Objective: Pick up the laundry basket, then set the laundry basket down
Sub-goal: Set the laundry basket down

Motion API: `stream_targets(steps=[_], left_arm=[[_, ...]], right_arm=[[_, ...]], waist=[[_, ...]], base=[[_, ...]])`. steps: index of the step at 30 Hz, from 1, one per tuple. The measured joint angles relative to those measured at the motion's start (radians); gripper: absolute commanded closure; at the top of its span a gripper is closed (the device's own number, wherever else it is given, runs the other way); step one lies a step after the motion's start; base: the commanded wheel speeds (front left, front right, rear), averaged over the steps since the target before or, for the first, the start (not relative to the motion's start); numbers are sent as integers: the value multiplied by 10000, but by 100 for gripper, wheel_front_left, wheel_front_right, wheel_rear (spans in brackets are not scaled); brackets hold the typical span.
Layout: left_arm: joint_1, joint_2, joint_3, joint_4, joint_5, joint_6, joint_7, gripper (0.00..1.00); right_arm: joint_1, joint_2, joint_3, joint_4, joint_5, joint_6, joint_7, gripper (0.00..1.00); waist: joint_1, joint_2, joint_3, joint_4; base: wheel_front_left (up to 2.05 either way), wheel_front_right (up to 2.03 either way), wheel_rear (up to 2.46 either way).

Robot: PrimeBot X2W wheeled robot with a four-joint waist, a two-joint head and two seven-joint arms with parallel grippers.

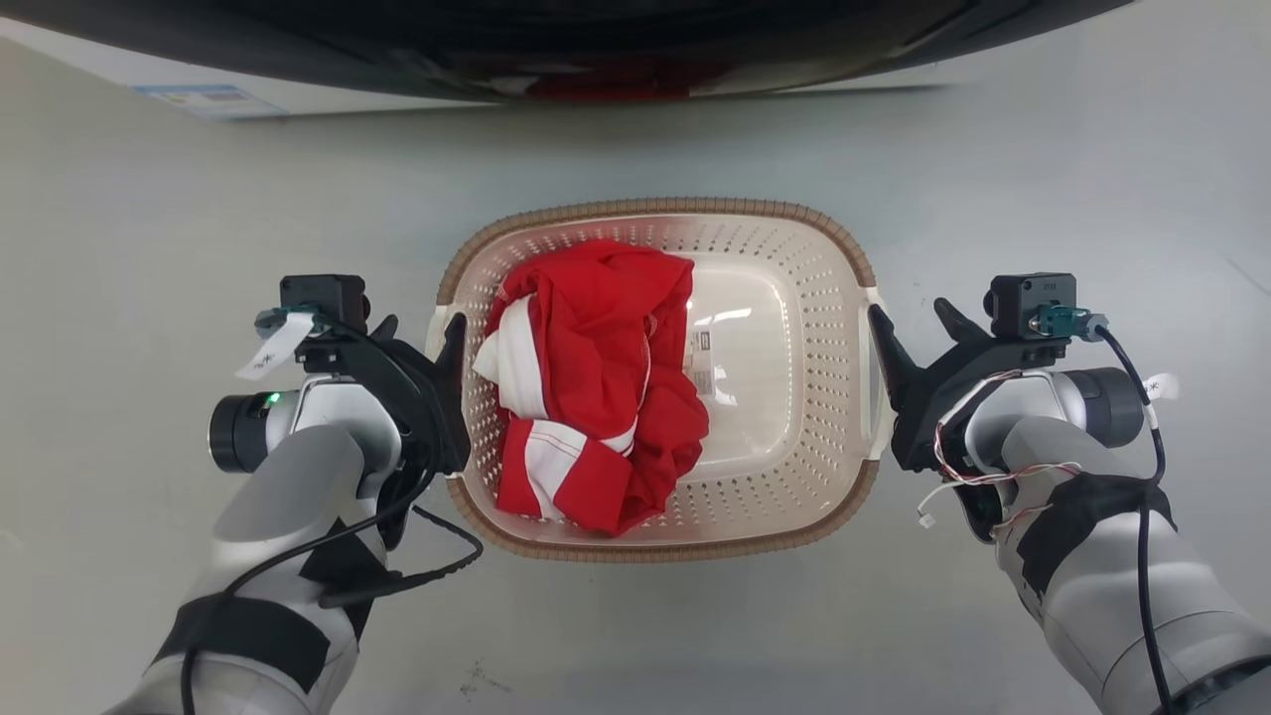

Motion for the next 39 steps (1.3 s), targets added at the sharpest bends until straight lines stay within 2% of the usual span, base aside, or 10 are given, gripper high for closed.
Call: stream_targets(steps=[10,21,30,35,39], left_arm=[[481,132,123,19,-31,-12,-888,0],[1263,372,-234,-232,447,-15,-1555,0],[2176,451,-360,-886,694,31,-1636,0],[2841,531,-127,-1758,711,314,-1636,0],[3527,786,59,-2905,1014,717,-1636,0]], right_arm=[[546,8,228,-15,-151,84,-562,0],[1325,-81,132,-259,-192,69,-817,0],[2245,-171,-418,-1106,-159,-460,-832,0],[3081,-466,-826,-1910,-157,-844,-832,0],[3885,-717,-1143,-2980,-211,-1210,-834,0]], waist=[[-1,0,-1070,-48],[-2,0,-2537,-131],[-2,-1,-3764,-192],[-2,-1,-4444,-208],[-3,-1,-5075,-193]], base=[[0,0,0],[0,0,0],[0,0,0],[0,0,0],[0,0,0]])
